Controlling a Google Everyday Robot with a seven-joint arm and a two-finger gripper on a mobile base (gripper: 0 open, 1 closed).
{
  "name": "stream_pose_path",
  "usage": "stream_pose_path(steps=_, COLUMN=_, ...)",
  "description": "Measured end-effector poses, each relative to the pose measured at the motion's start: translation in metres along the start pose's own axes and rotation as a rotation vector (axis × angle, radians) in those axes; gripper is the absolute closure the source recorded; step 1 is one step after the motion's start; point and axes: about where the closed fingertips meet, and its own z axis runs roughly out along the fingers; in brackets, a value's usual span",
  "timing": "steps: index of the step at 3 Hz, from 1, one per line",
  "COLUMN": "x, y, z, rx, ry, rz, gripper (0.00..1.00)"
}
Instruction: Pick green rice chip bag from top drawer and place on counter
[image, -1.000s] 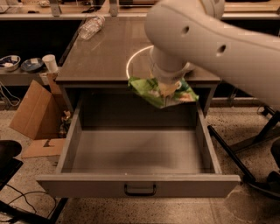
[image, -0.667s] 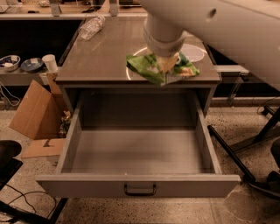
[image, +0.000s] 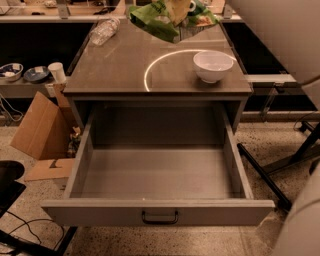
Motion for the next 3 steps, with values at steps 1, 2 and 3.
stream_pose_path(steps=1, x=0.0, y=0.0, z=0.0, rx=0.0, ry=0.0, rz=0.0, gripper=1.0)
stream_pose_path(steps=2, x=-0.007, y=-0.017, z=0.013, rx=0.071, ry=-0.024, rz=-0.006, gripper=1.0)
stream_pose_path(steps=3, x=-0.029, y=-0.044, z=0.047, rx=0.203, ry=-0.102, rz=-0.005, gripper=1.0)
